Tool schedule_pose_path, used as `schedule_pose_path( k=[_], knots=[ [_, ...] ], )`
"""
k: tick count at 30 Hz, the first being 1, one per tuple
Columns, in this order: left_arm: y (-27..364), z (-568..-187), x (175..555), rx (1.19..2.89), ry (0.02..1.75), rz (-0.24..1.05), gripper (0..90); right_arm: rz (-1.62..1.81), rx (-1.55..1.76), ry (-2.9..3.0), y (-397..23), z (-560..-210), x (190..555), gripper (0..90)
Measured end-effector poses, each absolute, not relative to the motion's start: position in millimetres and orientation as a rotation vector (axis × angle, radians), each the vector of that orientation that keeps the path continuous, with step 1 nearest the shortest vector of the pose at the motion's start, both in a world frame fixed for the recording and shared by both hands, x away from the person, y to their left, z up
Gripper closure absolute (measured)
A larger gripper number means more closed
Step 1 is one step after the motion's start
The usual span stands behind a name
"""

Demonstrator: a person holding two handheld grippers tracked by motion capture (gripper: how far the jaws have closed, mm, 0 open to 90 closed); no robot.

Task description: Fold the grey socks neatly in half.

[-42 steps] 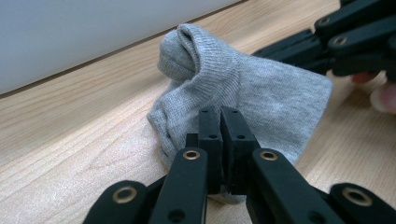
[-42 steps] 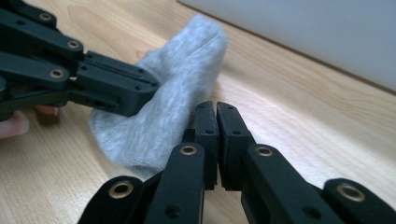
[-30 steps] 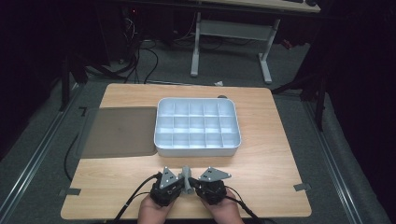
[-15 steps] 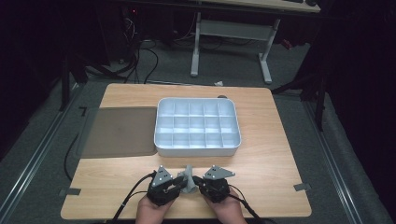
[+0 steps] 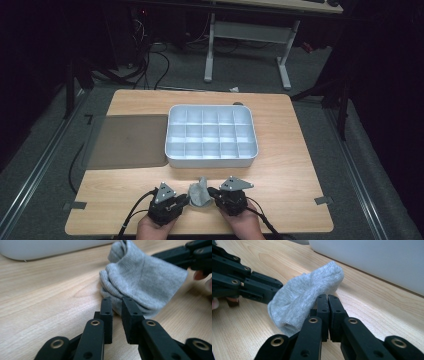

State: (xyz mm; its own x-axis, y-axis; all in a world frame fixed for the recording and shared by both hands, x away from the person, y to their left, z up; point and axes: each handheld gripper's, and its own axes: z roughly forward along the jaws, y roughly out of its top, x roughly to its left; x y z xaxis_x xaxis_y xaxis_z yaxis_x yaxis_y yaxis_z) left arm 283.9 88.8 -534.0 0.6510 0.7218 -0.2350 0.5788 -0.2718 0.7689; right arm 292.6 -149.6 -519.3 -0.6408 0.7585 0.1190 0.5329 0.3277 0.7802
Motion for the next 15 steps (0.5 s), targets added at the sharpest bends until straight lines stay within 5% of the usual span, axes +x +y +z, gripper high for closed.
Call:
schedule_pose_path(
  k=[15],
  knots=[
    [67.0, -532.5, 286.8, 2.003, 0.962, 0.2, 79.3, 1.231, 1.176, 2.316, -152.6, -514.0, 291.9, 87.8]
  ],
)
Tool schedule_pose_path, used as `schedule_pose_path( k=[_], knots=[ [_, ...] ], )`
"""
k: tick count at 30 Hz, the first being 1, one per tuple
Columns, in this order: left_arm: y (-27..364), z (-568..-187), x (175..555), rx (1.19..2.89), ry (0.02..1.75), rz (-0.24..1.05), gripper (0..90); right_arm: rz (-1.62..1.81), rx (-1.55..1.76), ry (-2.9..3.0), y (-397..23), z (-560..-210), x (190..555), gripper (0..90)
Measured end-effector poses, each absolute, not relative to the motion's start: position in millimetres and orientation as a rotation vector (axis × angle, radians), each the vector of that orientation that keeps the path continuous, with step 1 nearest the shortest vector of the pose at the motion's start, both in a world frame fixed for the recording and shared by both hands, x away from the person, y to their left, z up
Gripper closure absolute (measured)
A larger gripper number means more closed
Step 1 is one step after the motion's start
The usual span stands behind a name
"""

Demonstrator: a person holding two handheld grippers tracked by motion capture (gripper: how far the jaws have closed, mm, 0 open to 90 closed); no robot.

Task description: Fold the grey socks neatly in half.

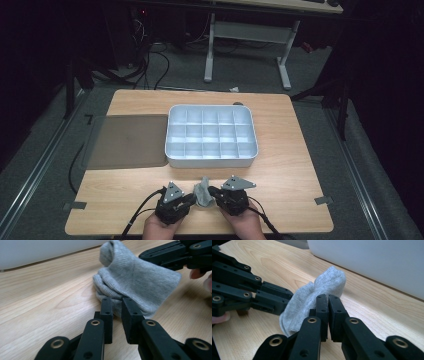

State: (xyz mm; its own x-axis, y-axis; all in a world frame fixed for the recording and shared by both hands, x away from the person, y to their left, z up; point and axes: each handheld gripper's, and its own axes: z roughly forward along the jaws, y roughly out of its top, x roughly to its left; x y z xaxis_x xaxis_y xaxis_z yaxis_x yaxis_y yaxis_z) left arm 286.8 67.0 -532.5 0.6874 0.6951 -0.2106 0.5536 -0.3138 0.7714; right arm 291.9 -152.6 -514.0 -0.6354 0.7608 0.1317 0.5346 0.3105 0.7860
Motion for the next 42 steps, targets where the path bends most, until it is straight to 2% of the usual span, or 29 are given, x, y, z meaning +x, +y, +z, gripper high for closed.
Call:
schedule_pose_path(
  k=[9, 22, 29, 38, 42],
  knots=[
    [48.2, -528.8, 297.6, 2.066, 0.922, 0.226, 79.6, 1.253, 1.187, 2.288, -160.0, -508.5, 293.5, 87.9],
    [42.8, -531.0, 294.7, 2.078, 0.893, 0.217, 84.0, 1.249, 1.156, 2.338, -151.6, -514.2, 287.5, 88.0],
    [31.0, -528.3, 289.5, 2.146, 0.819, 0.289, 88.6, 1.224, 1.163, 2.347, -155.4, -515.6, 286.4, 88.8],
    [30.8, -530.2, 288.9, 2.159, 0.823, 0.295, 88.1, 1.197, 1.13, 2.356, -153.2, -521.2, 282.5, 90.0],
    [34.7, -530.8, 290.6, 2.15, 0.831, 0.277, 85.0, 1.198, 1.126, 2.361, -153.3, -522.0, 282.5, 90.0]
  ],
)
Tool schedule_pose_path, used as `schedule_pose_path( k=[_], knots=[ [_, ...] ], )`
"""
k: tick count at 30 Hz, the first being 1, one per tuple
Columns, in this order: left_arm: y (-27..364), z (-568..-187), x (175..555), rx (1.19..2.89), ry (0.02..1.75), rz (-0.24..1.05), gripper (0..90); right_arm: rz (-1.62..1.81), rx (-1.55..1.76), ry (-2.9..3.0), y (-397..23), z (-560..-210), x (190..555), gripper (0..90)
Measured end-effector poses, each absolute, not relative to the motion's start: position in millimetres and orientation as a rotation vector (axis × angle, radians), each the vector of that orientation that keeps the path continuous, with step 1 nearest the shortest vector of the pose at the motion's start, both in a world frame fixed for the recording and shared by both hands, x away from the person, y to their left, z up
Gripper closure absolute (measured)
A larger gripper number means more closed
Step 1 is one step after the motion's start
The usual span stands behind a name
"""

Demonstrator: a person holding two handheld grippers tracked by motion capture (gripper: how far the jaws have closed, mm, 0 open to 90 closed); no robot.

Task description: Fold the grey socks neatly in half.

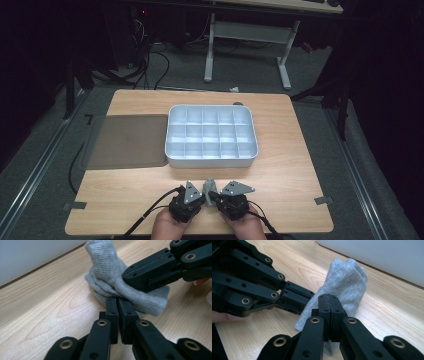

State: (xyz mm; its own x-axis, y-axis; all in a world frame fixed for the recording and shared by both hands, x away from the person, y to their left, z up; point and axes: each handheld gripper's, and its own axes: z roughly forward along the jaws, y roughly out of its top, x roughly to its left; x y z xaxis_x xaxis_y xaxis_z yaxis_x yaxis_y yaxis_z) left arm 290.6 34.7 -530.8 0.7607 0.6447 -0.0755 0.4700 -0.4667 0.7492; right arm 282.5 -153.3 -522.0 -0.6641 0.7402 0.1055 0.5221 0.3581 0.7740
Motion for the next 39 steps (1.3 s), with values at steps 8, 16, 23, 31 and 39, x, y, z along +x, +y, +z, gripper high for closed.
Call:
schedule_pose_path(
  k=[8, 16, 23, 31, 39],
  knots=[
    [53.6, -530.1, 290.4, 2.084, 0.877, 0.251, 82.6, 1.189, 1.094, 2.352, -151.3, -523.7, 279.7, 90.0],
    [52.7, -509.0, 290.1, 1.965, 0.839, 0.281, 89.6, 1.2, 1.092, 2.347, -151.8, -524.6, 279.5, 90.0],
    [23.4, -490.6, 302.6, 1.945, 0.772, 0.251, 89.9, 1.207, 1.091, 2.347, -152.5, -525.0, 279.8, 90.0],
    [27.6, -520.3, 317.6, 1.975, 0.866, 0.222, 90.0, 1.215, 1.09, 2.339, -152.8, -525.7, 277.8, 90.0],
    [26.2, -522.8, 314.8, 1.971, 0.861, 0.256, 90.0, 1.24, 1.093, 2.325, -157.3, -518.5, 274.4, 90.0]
  ],
)
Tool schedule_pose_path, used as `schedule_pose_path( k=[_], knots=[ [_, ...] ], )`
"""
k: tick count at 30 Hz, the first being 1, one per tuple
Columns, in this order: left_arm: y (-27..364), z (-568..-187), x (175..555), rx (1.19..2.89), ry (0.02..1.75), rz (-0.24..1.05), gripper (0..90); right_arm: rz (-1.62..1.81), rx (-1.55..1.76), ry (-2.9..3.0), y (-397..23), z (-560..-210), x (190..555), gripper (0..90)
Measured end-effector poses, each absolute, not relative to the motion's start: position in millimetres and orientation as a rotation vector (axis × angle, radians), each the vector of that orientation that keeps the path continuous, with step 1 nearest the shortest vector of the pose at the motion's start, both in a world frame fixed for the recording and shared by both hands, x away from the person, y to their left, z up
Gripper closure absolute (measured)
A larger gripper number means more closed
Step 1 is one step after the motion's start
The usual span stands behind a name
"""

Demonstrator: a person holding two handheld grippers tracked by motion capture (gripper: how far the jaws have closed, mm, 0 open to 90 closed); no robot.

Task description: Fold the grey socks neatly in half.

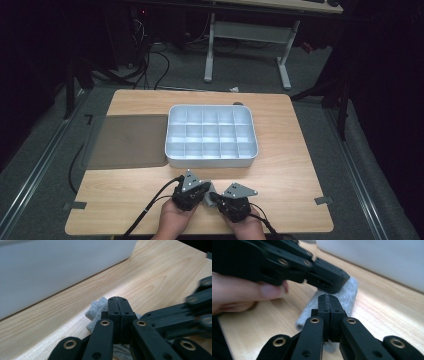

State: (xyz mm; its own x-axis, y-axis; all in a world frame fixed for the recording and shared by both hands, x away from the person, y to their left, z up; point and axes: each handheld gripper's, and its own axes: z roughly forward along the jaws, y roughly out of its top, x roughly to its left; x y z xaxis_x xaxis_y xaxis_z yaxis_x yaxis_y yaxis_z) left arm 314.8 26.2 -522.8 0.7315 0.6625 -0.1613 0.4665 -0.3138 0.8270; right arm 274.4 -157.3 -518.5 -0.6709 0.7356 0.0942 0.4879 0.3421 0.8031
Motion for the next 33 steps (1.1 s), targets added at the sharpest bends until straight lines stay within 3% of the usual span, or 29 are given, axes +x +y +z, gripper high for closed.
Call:
schedule_pose_path(
  k=[16, 33],
  knots=[
    [38.0, -526.6, 309.8, 1.981, 0.842, 0.327, 90.0, 1.195, 1.073, 2.415, -148.0, -526.3, 266.9, 90.0],
    [49.5, -531.0, 308.5, 1.947, 0.836, 0.292, 90.0, 1.2, 1.056, 2.432, -144.0, -526.9, 266.5, 87.4]
  ],
)
